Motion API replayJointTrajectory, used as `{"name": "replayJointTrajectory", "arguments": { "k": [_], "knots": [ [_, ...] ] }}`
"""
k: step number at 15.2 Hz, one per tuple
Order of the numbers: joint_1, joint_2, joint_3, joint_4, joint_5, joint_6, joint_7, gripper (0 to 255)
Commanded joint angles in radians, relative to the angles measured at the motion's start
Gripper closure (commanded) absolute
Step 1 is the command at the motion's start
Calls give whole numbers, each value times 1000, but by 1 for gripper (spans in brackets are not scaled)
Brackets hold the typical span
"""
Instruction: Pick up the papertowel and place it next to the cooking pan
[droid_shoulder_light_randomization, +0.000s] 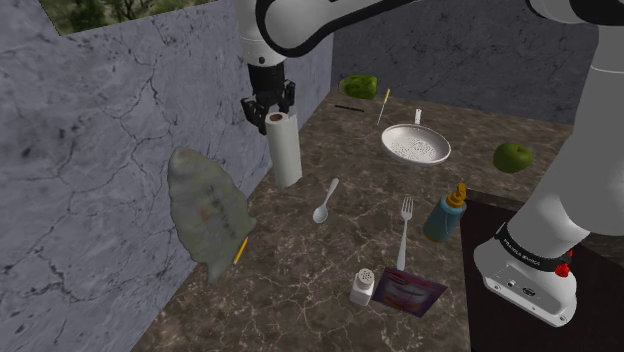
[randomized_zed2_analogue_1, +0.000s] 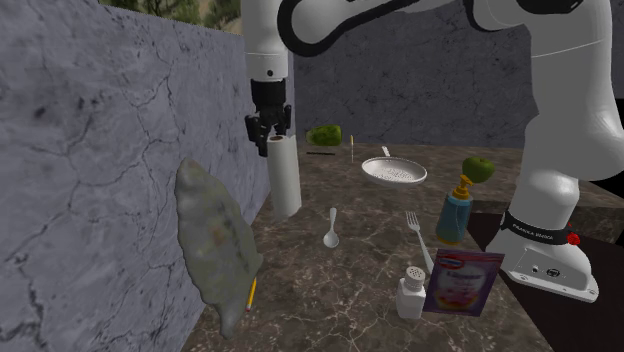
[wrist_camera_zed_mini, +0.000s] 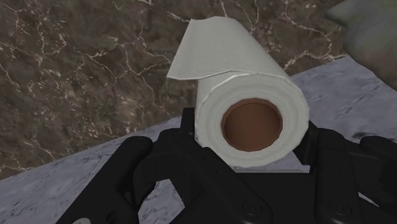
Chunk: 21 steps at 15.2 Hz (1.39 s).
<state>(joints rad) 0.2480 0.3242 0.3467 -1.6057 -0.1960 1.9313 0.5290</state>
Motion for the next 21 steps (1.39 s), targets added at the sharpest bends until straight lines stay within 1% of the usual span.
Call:
{"name": "replayJointTrajectory", "arguments": {
  "k": [1, 12, 16, 21],
  "knots": [
    [2, -4, 2, 20, 3, -24, -2, 255],
    [8, -13, 6, 149, 11, -160, -17, 255],
    [-54, -116, -10, 74, 52, -175, -97, 255],
    [-120, -226, -45, 15, 95, -211, -203, 255]
  ]
}}
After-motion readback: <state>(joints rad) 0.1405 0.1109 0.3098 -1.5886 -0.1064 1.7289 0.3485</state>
